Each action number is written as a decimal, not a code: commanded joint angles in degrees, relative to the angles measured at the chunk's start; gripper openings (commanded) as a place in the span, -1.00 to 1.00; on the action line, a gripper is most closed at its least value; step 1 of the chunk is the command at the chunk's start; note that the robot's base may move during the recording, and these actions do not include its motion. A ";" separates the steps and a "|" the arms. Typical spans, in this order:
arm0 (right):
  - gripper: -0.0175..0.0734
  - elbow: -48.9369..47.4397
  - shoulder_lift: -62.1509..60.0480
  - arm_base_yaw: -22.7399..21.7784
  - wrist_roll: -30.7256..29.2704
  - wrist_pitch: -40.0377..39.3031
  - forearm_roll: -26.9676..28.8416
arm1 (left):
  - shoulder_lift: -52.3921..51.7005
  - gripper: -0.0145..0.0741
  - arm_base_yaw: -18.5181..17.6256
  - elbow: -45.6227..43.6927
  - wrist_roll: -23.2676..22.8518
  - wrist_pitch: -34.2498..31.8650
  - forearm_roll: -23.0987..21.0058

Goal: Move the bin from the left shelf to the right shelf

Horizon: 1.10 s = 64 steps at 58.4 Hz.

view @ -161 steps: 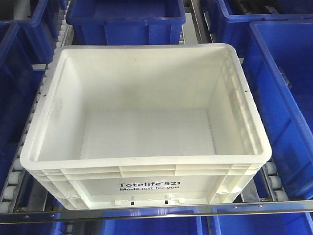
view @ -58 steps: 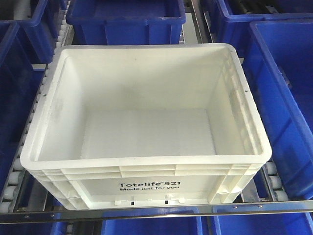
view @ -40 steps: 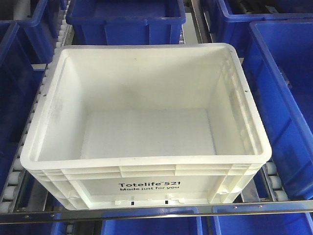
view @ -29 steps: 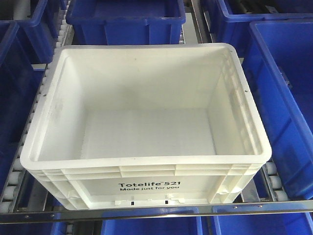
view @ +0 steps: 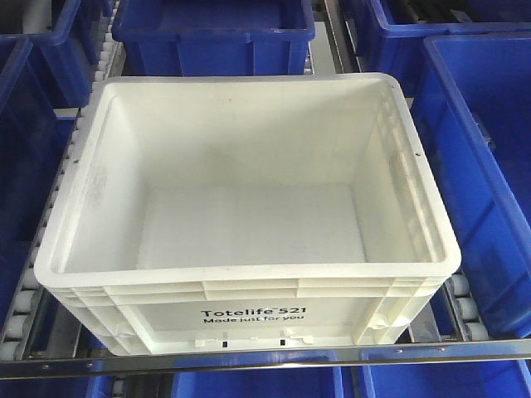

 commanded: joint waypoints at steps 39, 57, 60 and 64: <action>-0.63 11.29 -0.44 -18.83 -0.48 -16.59 3.41 | -0.87 -0.69 -0.13 1.13 -0.42 -3.88 -0.24; -0.63 11.34 -0.44 -18.09 -0.48 -16.70 1.31 | -0.87 -0.69 -0.13 1.13 -0.42 -3.88 -0.24; -0.63 11.34 -0.44 -18.09 -0.48 -16.59 1.31 | -0.87 -0.69 -0.13 1.13 -0.42 -3.88 -0.24; -0.63 11.34 -0.44 -18.09 -0.48 -16.59 1.31 | -0.87 -0.69 -0.13 1.13 -0.42 -3.88 -0.24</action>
